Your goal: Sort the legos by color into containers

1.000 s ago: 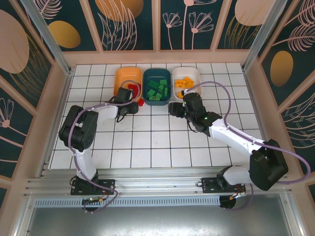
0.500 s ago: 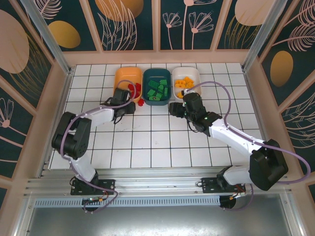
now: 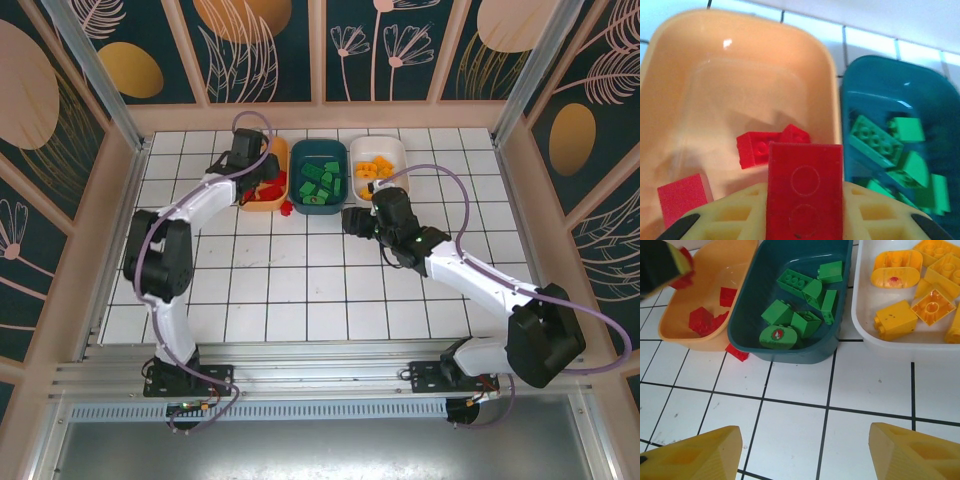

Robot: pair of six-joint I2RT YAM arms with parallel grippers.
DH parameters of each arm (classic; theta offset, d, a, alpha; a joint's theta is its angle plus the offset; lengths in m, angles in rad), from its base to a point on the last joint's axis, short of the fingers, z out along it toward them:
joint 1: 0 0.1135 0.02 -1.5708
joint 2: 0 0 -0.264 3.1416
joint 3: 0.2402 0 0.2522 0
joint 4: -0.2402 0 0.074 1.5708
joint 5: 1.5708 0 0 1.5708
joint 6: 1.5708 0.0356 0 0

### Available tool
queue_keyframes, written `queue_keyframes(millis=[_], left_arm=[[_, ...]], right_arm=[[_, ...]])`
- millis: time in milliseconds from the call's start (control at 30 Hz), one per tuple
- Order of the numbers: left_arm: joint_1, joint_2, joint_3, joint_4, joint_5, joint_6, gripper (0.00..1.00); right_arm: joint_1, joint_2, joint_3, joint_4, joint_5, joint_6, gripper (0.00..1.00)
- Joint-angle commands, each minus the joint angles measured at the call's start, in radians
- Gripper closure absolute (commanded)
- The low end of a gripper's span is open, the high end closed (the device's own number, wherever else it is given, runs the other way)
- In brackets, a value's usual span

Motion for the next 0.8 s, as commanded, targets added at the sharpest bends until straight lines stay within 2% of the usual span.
queue_keyframes(millis=[0, 33, 167, 200, 333, 433, 533, 600, 767], left_arm=[[0.03, 0.053, 0.055, -0.072, 0.022, -0.032, 0.69], [0.033, 0.06, 0.071, -0.076, 0.023, -0.027, 0.64], [0.033, 0.052, 0.122, -0.119, 0.02, -0.007, 0.22], [0.033, 0.028, 0.104, -0.111, 0.025, -0.007, 0.18], [0.033, -0.108, -0.042, -0.041, 0.073, -0.021, 0.17], [0.02, -0.237, -0.228, 0.055, 0.156, -0.043, 0.26], [-0.017, -0.328, -0.373, 0.111, 0.189, -0.041, 0.35], [-0.047, -0.341, -0.433, 0.123, 0.192, -0.032, 0.4], [-0.085, -0.301, -0.48, 0.161, 0.208, -0.021, 0.41]], right_arm=[[-0.008, -0.023, 0.033, -0.001, -0.025, 0.004, 0.3], [-0.009, -0.024, 0.03, -0.002, -0.032, 0.008, 0.3], [-0.014, -0.038, 0.032, -0.005, -0.084, 0.022, 0.27], [-0.013, -0.042, 0.029, -0.005, -0.084, 0.023, 0.26], [-0.013, -0.044, 0.031, -0.009, -0.108, 0.023, 0.26], [-0.014, -0.035, 0.024, -0.001, -0.112, 0.027, 0.27], [-0.015, -0.016, 0.011, 0.014, -0.121, 0.036, 0.27], [-0.015, 0.001, 0.009, 0.026, -0.132, 0.043, 0.27], [-0.014, 0.028, 0.016, 0.038, -0.145, 0.052, 0.28]])
